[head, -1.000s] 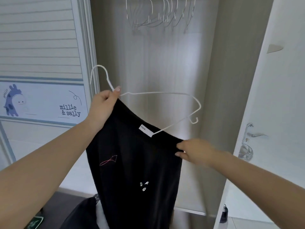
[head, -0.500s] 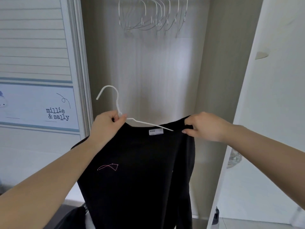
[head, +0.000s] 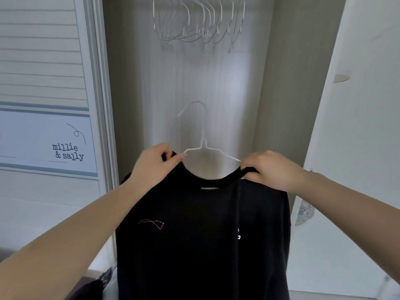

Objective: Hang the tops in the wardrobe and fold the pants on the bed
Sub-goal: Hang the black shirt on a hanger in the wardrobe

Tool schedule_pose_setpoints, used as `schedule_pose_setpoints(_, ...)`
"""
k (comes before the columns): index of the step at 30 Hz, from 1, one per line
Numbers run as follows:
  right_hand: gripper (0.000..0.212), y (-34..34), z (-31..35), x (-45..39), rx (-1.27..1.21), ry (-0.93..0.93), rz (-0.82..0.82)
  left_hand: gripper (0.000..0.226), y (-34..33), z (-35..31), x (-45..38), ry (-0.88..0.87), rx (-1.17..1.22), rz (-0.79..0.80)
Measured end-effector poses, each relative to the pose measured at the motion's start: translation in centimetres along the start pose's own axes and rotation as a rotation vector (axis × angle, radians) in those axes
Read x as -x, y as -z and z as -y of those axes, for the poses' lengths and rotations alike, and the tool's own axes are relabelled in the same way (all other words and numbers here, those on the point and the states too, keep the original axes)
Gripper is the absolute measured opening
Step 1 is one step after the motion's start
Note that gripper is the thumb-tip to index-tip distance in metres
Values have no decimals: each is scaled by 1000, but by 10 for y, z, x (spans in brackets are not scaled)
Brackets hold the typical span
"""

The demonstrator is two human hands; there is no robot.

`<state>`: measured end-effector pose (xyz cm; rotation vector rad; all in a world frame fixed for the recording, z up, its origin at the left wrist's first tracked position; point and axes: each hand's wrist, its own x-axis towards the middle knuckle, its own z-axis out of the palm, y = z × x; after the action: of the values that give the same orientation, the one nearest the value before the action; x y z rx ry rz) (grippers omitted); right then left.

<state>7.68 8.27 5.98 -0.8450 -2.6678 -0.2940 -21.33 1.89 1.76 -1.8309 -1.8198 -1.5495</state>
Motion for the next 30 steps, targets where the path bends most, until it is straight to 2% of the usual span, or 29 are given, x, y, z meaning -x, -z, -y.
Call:
schedule_pose_setpoints(4, 22, 0, -11, 8, -49, -26, 16, 45, 9, 4, -6, 27, -80, -11)
schedule_pose_setpoints(8, 18, -4, -12, 6, -101, -37, 44, 20, 7, -7, -10, -93, -116, 27)
schedule_pose_setpoints(10, 18, -4, -16, 8, -112, -43, 45, 22, 9, -6, -13, -174, -158, 75)
schedule_pose_setpoints(12, 16, -2, -22, 12, -114, -53, 52, 22, 11, -1, -15, -216, -218, 47)
schedule_pose_setpoints(14, 9, 1, -25, 17, -160, -68, 60, 22, 14, 7, -18, -206, -217, -4)
schedule_pose_setpoints(16, 13, 3, -26, 20, -262, -85, 54, 21, 14, 12, -20, -182, -212, -11)
schedule_pose_setpoints(19, 32, 5, -18, 18, -525, -148, -16, 20, 10, 12, -23, -159, -169, -8)
schedule_pose_setpoints(21, 43, 8, -11, 14, -697, -187, 9, 20, 8, 11, -25, -151, -122, -11)
schedule_pose_setpoints(25, 22, 11, 10, 8, -1132, -140, 147, 19, 5, 10, -32, -78, -14, 9)
schedule_pose_setpoints(28, 20, 9, 26, -1, -1573, -155, 123, 13, 6, 9, -36, 41, 163, -15)
schedule_pose_setpoints(30, 18, 8, 42, -11, -1676, -167, 78, 10, 11, 8, -38, 116, 288, -58)
